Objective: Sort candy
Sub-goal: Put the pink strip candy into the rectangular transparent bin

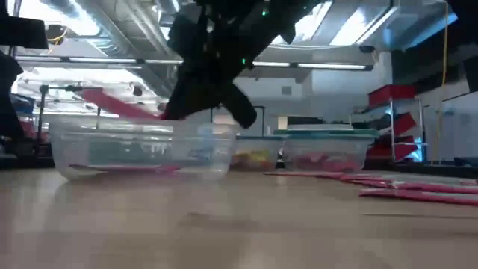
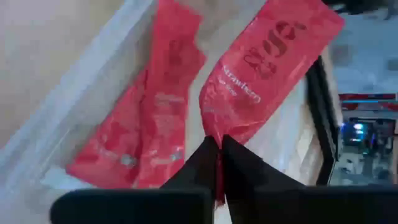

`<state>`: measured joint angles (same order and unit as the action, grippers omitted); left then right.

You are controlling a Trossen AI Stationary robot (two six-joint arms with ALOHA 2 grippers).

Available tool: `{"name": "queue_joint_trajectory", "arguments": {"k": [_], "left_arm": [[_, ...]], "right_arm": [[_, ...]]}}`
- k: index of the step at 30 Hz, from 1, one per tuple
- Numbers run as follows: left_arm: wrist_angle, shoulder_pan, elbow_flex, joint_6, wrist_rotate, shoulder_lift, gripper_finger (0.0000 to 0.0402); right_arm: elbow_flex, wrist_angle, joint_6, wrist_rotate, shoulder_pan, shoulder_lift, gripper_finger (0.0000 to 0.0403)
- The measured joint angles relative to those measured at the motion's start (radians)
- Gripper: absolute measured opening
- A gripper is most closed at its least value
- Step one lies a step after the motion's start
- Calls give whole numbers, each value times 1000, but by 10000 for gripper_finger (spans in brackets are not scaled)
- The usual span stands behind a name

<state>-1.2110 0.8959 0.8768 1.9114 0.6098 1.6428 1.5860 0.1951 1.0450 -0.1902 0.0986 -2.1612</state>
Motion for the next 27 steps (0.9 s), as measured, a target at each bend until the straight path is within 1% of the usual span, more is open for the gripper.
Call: {"name": "queue_joint_trajectory", "arguments": {"k": [3,5,11,12,14,17,18,19,20,22,24,27], "left_arm": [[2,0,0,0,4,0,0],[3,0,0,0,5,0,0],[8,0,0,0,5,0,0],[15,0,0,0,5,0,0],[23,0,0,-3,7,0,0],[23,0,0,-3,8,0,0],[23,0,0,-3,8,0,0],[23,0,0,-3,8,0,0],[23,0,0,-3,8,0,0],[26,0,0,-1,8,0,0],[29,0,0,0,8,0,0],[32,0,0,0,10,0,0]], "right_arm": [[0,27,6,2,-1,-5,14],[0,45,2,6,-1,-5,33],[0,17,-12,-12,4,-4,124],[0,9,-33,-37,9,0,139],[0,-16,-99,-137,25,18,162],[6,-9,-220,-355,63,76,182],[8,15,-260,-412,74,104,184],[8,55,-304,-444,84,131,185],[8,99,-355,-452,93,162,185],[8,220,-498,-434,112,226,186],[8,377,-661,-396,128,293,186],[-9,605,-918,-310,134,375,186]]}}
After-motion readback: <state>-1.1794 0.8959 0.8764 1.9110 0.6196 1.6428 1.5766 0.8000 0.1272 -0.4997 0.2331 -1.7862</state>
